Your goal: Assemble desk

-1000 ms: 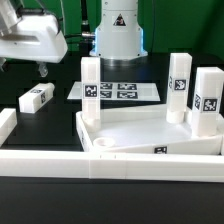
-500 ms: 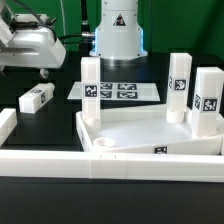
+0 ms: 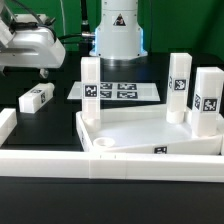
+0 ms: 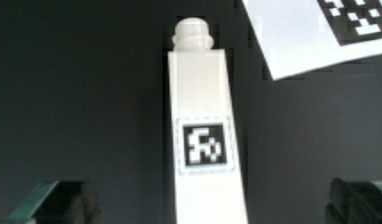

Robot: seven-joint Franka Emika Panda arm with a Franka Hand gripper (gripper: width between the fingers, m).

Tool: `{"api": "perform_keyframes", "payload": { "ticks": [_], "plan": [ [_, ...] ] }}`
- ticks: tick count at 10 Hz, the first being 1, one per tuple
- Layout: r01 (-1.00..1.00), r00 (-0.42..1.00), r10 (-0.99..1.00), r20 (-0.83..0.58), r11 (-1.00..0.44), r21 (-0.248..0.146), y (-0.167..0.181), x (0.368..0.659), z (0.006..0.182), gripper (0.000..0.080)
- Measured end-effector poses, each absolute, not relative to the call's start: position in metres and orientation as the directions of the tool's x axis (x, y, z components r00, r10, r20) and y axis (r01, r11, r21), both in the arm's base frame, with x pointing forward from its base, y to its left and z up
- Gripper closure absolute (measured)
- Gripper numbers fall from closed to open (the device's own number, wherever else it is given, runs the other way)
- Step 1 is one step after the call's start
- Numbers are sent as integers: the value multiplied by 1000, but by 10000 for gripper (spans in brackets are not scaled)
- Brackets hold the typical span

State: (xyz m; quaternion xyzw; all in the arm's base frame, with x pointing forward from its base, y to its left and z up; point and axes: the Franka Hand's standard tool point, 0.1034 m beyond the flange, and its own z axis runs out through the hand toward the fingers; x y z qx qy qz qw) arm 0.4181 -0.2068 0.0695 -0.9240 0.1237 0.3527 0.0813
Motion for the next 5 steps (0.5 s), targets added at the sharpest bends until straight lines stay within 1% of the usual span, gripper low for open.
{"api": "perform_keyframes", "payload": {
  "ticks": [2,3,5],
  "plan": [
    [-290,642,-136,-754,-954,-75,-202,422,69,150],
    [-291,602,-122,-789,-954,-75,-202,423,68,150],
    [-297,528,-111,-842,-953,-60,-205,415,65,150]
  ]
}}
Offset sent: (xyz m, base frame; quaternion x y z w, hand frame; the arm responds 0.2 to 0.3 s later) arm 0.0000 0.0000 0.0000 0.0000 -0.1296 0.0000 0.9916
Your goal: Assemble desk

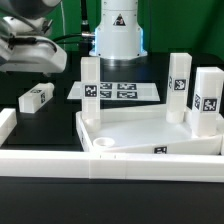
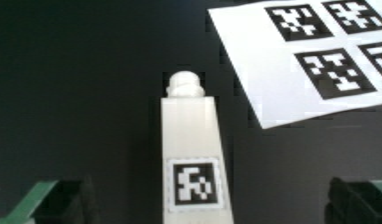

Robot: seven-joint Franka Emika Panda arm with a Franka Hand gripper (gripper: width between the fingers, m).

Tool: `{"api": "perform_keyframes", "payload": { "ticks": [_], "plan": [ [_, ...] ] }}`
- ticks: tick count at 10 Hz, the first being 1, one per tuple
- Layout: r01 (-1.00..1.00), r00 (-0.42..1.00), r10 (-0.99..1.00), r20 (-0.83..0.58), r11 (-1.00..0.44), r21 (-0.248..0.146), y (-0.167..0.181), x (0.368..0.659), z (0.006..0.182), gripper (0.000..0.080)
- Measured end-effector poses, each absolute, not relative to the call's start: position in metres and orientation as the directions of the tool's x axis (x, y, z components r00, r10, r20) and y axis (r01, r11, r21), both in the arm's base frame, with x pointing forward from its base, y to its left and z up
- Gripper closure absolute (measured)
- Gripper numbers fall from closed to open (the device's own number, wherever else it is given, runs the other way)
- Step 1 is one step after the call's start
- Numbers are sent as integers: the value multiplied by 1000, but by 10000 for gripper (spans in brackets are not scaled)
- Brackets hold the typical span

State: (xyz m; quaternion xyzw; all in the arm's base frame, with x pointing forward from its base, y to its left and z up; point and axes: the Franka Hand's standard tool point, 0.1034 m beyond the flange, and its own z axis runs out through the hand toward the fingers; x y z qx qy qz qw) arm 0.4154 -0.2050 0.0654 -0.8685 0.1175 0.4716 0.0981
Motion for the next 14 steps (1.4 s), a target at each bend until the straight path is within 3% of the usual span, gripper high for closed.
{"api": "perform_keyframes", "payload": {
  "ticks": [11,13,14],
  "plan": [
    [-302,515,-132,-847,-953,-35,-221,418,54,150],
    [-317,405,-142,-903,-948,6,-218,419,46,150],
    [-296,429,-149,-891,-955,17,-219,428,38,150]
  ]
}}
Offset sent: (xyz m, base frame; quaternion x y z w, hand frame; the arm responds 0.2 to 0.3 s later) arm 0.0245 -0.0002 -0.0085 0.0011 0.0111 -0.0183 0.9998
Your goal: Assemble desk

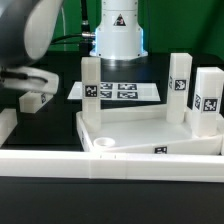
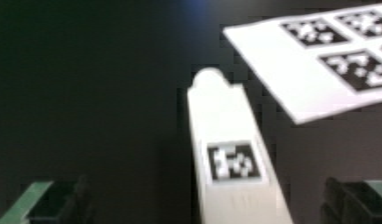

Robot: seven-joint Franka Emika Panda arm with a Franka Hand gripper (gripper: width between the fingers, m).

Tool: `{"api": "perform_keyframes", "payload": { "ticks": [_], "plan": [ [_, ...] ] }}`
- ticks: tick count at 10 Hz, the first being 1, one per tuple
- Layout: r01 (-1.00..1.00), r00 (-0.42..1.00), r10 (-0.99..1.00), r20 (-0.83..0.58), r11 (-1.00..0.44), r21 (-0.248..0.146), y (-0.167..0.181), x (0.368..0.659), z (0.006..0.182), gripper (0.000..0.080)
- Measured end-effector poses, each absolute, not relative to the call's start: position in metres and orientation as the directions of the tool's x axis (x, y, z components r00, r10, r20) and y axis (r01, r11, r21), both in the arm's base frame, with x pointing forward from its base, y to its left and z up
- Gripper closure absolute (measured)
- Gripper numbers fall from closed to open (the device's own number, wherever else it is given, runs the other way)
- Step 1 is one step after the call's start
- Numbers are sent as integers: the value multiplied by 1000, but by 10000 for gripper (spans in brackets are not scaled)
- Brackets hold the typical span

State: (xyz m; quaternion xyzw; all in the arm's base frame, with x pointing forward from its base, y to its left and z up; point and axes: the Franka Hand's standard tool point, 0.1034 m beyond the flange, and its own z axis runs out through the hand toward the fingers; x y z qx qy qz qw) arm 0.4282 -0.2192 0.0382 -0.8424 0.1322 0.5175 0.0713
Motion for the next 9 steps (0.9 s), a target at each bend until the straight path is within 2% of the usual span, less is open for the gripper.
{"api": "perform_keyframes", "payload": {
  "ticks": [2,4,6,8,9],
  "plan": [
    [-300,428,-175,-887,-953,43,-215,431,33,150],
    [-304,426,-217,-878,-949,86,-207,435,22,150],
    [-299,434,-218,-874,-950,89,-200,435,12,150],
    [-299,433,-216,-875,-950,87,-199,434,12,150],
    [-299,433,-216,-875,-950,87,-199,434,12,279]
  ]
}}
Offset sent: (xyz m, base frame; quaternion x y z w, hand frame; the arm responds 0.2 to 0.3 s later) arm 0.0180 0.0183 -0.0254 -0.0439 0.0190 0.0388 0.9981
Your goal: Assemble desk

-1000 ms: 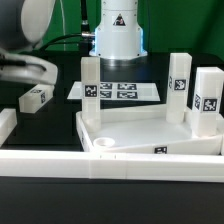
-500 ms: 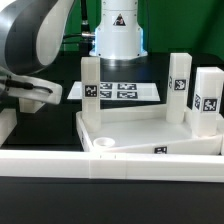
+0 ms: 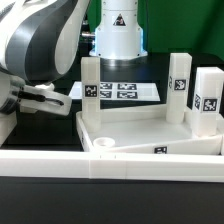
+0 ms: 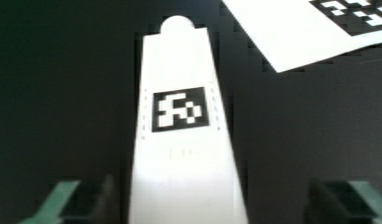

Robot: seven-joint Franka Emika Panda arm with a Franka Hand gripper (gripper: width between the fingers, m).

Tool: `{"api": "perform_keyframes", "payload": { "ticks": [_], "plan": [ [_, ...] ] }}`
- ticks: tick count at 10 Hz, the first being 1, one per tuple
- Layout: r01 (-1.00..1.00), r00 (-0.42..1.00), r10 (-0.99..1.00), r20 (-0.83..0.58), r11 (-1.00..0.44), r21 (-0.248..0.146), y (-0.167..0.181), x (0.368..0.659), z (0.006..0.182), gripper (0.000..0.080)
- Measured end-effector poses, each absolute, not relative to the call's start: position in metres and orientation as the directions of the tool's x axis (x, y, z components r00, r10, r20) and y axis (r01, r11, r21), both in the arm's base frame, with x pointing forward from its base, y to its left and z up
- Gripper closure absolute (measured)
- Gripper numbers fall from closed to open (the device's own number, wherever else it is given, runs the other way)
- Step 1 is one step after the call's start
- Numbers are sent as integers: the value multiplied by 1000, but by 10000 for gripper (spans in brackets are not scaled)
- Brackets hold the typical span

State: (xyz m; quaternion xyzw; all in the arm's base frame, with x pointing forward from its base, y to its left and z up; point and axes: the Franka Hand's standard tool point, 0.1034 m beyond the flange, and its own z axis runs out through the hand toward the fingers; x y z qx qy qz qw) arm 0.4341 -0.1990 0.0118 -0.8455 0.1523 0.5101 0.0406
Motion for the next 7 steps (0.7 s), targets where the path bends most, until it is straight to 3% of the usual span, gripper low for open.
{"api": "perform_keyframes", "payload": {
  "ticks": [1,2,3,7],
  "plan": [
    [-301,433,-217,-875,-950,87,-200,434,12,419],
    [-303,432,-218,-875,-949,87,-201,433,12,419],
    [-304,433,-219,-875,-949,86,-202,433,12,511],
    [-305,435,-216,-874,-949,82,-204,434,14,511]
  ]
}}
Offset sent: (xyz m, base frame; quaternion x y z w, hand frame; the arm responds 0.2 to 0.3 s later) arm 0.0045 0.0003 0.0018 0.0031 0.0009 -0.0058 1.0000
